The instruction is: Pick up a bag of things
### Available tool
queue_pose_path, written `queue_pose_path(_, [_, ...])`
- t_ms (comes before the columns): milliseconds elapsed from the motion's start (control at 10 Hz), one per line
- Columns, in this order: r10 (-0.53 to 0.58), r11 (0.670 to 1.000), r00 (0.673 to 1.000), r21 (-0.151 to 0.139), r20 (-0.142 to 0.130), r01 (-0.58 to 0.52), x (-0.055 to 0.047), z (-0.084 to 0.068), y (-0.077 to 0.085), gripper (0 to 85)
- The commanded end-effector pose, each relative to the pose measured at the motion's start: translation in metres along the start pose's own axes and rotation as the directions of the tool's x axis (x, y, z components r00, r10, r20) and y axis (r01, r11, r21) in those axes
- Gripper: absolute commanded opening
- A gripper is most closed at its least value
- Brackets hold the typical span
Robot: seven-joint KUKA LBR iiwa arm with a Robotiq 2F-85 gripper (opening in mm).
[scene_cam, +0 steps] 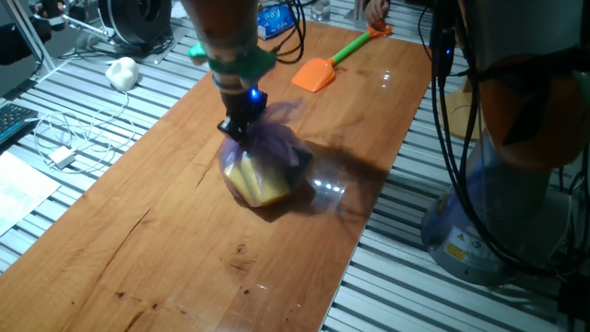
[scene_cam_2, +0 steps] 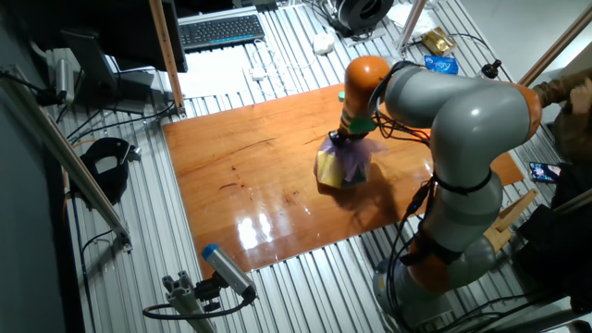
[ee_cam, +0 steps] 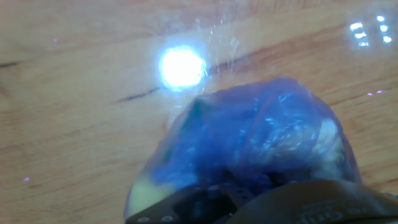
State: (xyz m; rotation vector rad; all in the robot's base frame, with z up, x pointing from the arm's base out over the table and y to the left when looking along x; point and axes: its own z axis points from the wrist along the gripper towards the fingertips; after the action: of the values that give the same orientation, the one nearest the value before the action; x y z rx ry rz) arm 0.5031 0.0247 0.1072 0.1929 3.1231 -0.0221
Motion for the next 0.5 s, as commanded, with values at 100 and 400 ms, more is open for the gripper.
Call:
queue_pose_path(100, [-0.017,1.0,1.0,0.001,0.007,0.017,-0.005,-0.006,-0.002,0.0])
queue_pose_path(400, [-0.029,0.999,0.999,-0.024,-0.017,0.029,-0.017,-0.039,-0.012,0.0])
